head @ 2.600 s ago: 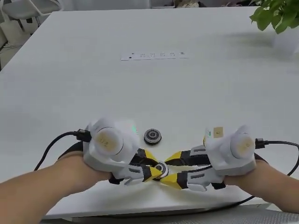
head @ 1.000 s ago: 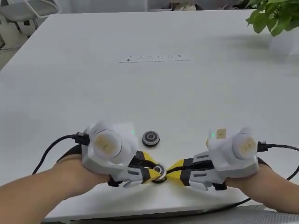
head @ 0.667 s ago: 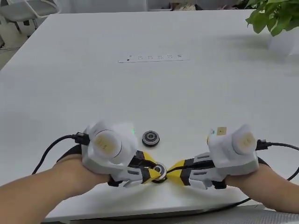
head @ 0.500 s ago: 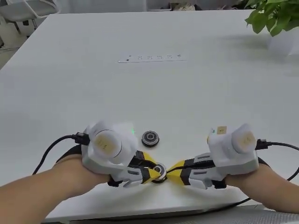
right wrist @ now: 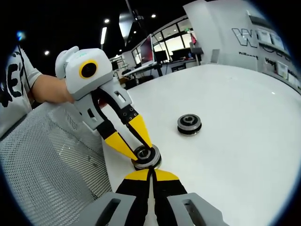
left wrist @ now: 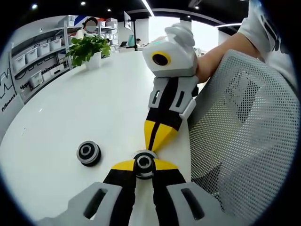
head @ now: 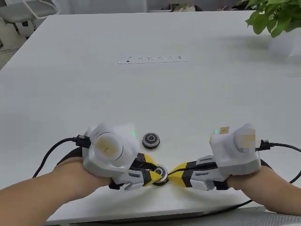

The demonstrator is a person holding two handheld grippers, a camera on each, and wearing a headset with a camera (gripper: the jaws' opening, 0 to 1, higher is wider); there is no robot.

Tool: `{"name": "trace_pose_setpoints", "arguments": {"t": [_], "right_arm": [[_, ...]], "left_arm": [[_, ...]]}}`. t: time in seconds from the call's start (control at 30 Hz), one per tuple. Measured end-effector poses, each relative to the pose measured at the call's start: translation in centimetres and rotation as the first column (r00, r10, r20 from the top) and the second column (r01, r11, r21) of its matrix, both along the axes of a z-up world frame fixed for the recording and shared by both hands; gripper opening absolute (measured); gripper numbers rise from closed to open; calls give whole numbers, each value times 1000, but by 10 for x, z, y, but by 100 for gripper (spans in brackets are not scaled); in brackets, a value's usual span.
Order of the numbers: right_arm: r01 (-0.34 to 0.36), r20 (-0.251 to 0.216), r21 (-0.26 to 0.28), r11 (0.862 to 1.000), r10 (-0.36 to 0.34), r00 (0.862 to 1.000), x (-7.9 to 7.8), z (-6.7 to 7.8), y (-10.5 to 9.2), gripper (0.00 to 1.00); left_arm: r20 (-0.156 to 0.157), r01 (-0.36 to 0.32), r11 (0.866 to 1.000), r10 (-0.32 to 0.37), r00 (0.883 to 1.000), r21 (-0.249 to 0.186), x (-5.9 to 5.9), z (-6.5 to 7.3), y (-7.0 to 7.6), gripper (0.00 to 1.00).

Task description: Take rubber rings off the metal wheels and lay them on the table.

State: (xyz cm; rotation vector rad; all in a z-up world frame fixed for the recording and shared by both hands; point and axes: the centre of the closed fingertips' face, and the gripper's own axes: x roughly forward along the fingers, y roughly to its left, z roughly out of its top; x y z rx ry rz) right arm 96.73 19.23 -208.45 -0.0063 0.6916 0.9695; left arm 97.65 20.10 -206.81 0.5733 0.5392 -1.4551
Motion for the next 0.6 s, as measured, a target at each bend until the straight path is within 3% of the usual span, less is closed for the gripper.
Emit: {"name": "trace_pose_setpoints", "arguments": {"t": [0.6], "right_arm": [[48, -41, 50, 998, -46, 998, 1, 6, -2, 0]], "left_arm": [[2, -5, 1000, 5, 1000, 1, 0, 0, 0, 8]]}}
